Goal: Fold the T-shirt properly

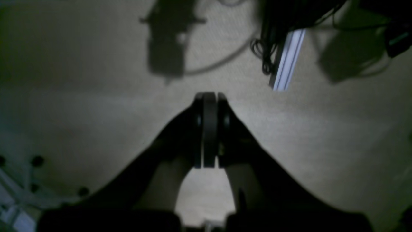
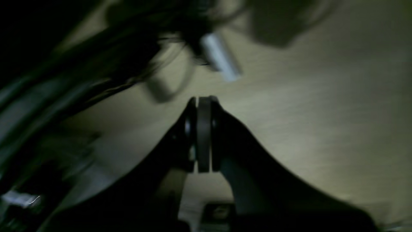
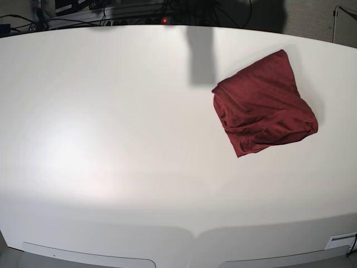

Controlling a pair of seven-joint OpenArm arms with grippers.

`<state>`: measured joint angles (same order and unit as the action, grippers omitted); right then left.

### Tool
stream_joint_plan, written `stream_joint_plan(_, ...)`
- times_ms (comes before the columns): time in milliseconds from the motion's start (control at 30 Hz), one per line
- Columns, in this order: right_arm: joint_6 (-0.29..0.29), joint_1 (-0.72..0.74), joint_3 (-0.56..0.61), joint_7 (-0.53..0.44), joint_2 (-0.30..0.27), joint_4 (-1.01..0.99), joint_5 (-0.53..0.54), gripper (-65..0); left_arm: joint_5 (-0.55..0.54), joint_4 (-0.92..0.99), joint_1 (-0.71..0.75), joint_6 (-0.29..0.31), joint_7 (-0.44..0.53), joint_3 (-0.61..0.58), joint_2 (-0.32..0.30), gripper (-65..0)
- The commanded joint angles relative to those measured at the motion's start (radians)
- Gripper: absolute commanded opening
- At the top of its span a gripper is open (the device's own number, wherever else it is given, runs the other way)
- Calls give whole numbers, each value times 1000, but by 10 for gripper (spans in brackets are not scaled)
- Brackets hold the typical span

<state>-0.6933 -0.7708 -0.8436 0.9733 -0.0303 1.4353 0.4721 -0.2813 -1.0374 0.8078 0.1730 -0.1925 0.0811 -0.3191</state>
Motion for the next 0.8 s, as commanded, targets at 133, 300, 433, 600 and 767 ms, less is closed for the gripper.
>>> stream_joint_plan(133, -5, 17, 110, -277, -117, -275, -145, -650, 0, 290, -154, 0, 193, 4, -11, -650)
stream_joint_plan(300, -5, 137, 267, -435, -232, -598, -245, -650, 1, 480, -298, 5, 216, 4, -3, -650)
stream_joint_plan(433, -5, 269, 393, -578, -285, -837, -324, -650, 26, 566, -369, 64, 225, 4, 37, -650)
stream_joint_plan(600, -5, 417, 542, -661, -275, -1001, -368, -650, 115, 626, -428, 63, 316, 4, 107, -638)
stream_joint_plan(767, -5, 481, 669, -675, -235, -1037, -368, -650, 150, 655, -485, 60, 320, 4, 145, -563)
